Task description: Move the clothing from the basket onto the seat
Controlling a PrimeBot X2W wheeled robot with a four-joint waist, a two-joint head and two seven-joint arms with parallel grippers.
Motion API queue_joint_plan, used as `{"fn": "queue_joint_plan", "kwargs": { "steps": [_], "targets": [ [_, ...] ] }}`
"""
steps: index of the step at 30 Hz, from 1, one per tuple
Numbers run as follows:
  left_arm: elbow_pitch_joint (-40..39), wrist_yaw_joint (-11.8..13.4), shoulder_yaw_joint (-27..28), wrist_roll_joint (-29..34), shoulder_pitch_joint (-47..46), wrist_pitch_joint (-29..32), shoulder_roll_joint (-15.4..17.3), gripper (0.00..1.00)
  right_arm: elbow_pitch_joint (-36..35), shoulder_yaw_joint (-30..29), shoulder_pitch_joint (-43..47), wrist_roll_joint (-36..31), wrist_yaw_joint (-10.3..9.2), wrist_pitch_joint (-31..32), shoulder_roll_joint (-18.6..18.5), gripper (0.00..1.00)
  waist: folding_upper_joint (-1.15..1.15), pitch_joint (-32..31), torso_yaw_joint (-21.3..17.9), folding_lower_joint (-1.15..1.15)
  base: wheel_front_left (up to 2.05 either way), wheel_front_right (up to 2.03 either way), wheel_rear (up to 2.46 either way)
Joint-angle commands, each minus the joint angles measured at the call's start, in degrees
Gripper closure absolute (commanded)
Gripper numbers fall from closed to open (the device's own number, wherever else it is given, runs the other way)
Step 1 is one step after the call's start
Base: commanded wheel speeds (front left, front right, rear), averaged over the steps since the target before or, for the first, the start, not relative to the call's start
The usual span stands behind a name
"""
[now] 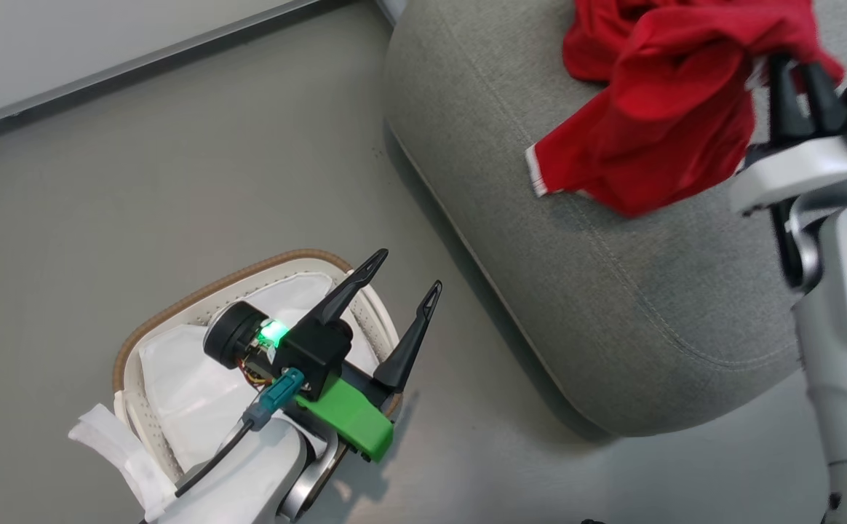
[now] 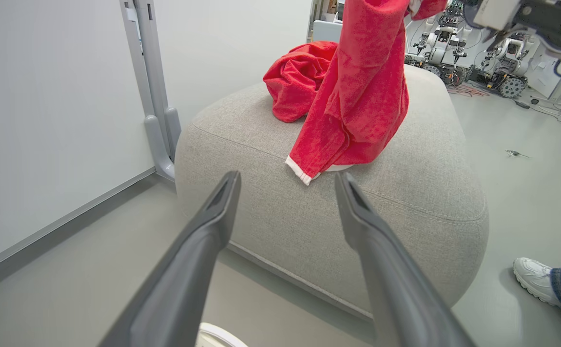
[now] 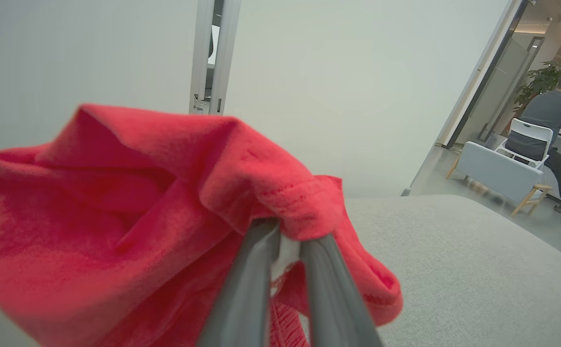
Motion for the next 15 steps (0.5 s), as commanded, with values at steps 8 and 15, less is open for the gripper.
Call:
{"fn": "queue_joint_plan", "kwargs": {
  "steps": [8, 15],
  "targets": [
    [-0.9, -0.4, -0.8, 1.9, -3.9, 0.3, -0.2, 0.0, 2.7, -8.3, -9.0, -0.8, -0.08, 7.5, -10.7, 1.0, 0.0, 7.7, 10.1, 0.0, 0.0, 0.0, 0.0],
    [-0.9, -0.8, -1.5, 3.0, -5.5, 0.3, 0.0, 0.0, 11.1, -14.3, -9.9, -2.7, -0.08, 10.3, -14.5, 1.0, 0.0, 11.2, 15.2, 0.0, 0.0, 0.0, 0.0]
  ]
}}
